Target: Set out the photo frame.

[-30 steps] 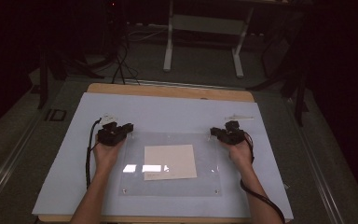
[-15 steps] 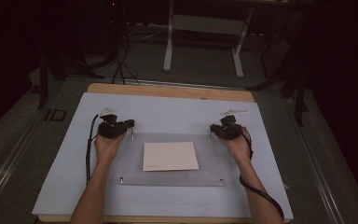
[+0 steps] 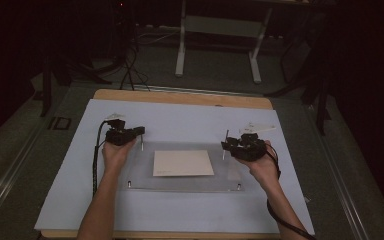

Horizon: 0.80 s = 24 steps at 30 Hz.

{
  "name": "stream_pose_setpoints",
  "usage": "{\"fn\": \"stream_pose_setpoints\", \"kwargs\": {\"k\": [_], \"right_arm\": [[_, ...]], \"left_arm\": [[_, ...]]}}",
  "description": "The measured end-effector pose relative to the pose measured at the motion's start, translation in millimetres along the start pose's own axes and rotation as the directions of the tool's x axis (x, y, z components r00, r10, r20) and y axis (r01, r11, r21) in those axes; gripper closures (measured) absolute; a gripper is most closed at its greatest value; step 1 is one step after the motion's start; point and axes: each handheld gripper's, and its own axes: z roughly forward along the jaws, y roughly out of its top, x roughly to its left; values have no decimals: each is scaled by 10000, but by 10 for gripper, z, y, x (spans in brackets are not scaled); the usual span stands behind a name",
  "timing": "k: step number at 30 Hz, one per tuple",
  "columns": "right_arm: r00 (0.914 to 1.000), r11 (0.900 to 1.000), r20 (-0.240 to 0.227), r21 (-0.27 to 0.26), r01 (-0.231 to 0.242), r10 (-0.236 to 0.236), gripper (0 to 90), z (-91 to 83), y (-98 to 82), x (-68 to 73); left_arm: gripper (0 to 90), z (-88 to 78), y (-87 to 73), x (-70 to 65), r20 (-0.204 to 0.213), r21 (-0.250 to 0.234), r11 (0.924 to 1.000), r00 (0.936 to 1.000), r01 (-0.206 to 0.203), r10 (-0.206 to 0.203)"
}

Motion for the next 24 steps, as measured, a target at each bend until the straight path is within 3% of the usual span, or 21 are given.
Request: {"fn": "stream_pose_setpoints", "kwargs": {"k": [6, 11, 18, 24], "right_arm": [[9968, 9991, -689, -136, 406, -414, 670, -184, -46, 278], [9889, 9972, -1291, -239, 710, -735, 669, -309, -82, 500], [9698, 9911, -2063, -556, 1210, -1300, 647, -388, -170, 835], [9500, 9832, -2579, -939, 1565, -1758, 742, -428, -235, 1061]], "left_arm": [[851, 8, 6, 4, 13, 13, 9999, 9999, 121, -121], [851, 18, 11, 0, -52, 4, 9997, 9997, 245, -245], [852, 38, 32, 5, -112, 96, 9991, 9991, 418, -417], [852, 38, 38, 3, -119, 152, 9990, 9990, 422, -420]]}}
